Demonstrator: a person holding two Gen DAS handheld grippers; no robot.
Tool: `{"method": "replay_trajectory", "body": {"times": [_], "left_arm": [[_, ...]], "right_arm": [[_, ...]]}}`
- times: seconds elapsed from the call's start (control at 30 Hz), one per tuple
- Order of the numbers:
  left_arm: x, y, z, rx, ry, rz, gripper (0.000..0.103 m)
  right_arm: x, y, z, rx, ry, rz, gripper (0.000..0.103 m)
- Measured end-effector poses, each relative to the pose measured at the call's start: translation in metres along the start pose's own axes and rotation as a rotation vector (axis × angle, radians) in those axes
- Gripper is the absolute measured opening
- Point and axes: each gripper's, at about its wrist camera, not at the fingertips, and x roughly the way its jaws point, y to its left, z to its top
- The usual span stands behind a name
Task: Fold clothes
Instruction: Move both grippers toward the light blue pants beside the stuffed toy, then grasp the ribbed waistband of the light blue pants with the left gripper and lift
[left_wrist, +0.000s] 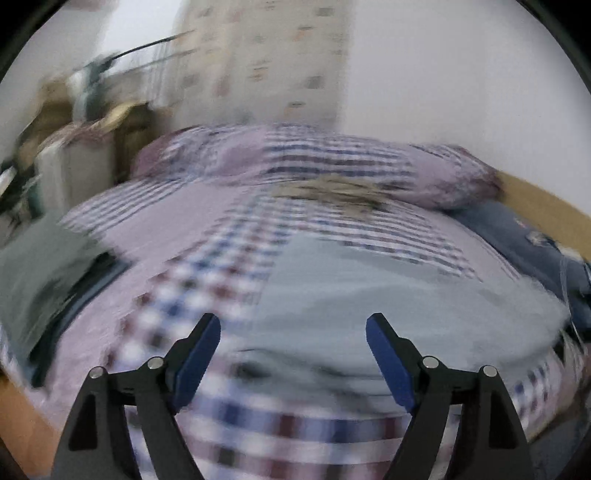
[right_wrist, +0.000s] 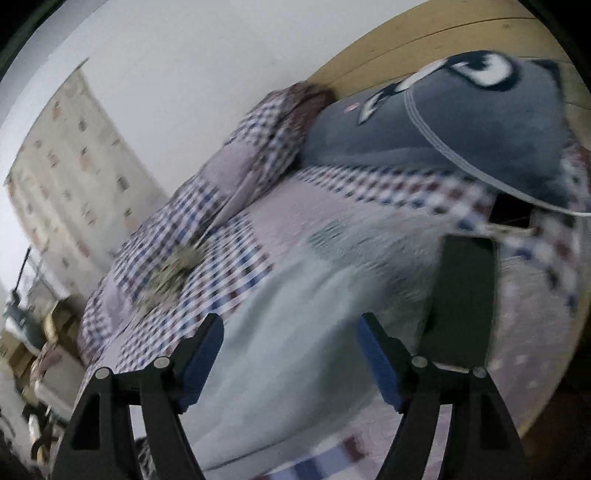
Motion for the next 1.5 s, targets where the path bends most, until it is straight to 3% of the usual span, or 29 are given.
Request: {"method": "replay_trajectory", "body": {"times": [0.17, 0.3, 0.37, 0.47, 0.63, 0.7, 0.83, 0.97, 1.07, 1.17, 1.3, 1.37, 1.5], "left_arm": [[0.017, -0.133, 0.002, 0.233, 0.024, -0.254, 0.085], [0.016, -0.235, -0.010, 0.431, -0.015, -0.415, 0.086], [0.013, -0.280, -0.021, 0.534, -0.041, -0.476, 0.086], [0.011, -0.336, -0.038, 0.662, -0.076, -0.509, 0.086], [0.023, -0.406, -0.060, 0.821, -0.112, -0.466, 0.086], [0.036, -0.429, -0.068, 0.892, -0.134, -0.415, 0.086], [0.059, -0.463, -0.079, 0.996, -0.133, -0.330, 0.086], [0.089, -0.493, -0.096, 1.133, -0.082, -0.255, 0.086], [0.108, -0.511, -0.107, 1.201, -0.100, -0.175, 0.086], [0.124, -0.523, -0.107, 1.222, -0.112, -0.109, 0.092], [0.135, -0.528, -0.103, 1.240, -0.114, -0.089, 0.103], [0.137, -0.527, -0.100, 1.252, -0.122, -0.089, 0.103], [0.133, -0.516, -0.089, 1.240, -0.149, -0.013, 0.103]], "right_arm": [[-0.024, -0.048, 0.014, 0.100, -0.070, -0.096, 0.078], [-0.038, -0.084, 0.021, 0.186, -0.101, -0.143, 0.079], [-0.044, -0.100, 0.023, 0.221, -0.120, -0.160, 0.079], [-0.055, -0.119, 0.025, 0.266, -0.143, -0.178, 0.079], [-0.066, -0.147, 0.028, 0.342, -0.168, -0.180, 0.079], [-0.067, -0.152, 0.027, 0.359, -0.166, -0.172, 0.079], [-0.066, -0.157, 0.028, 0.378, -0.155, -0.152, 0.079], [-0.064, -0.159, 0.027, 0.387, -0.146, -0.130, 0.079], [-0.063, -0.161, 0.027, 0.399, -0.140, -0.115, 0.079], [-0.062, -0.163, 0.026, 0.411, -0.135, -0.099, 0.078], [-0.062, -0.165, 0.025, 0.420, -0.127, -0.083, 0.078], [-0.062, -0.166, 0.024, 0.426, -0.126, -0.077, 0.079], [-0.064, -0.170, 0.023, 0.444, -0.127, -0.066, 0.079]]}}
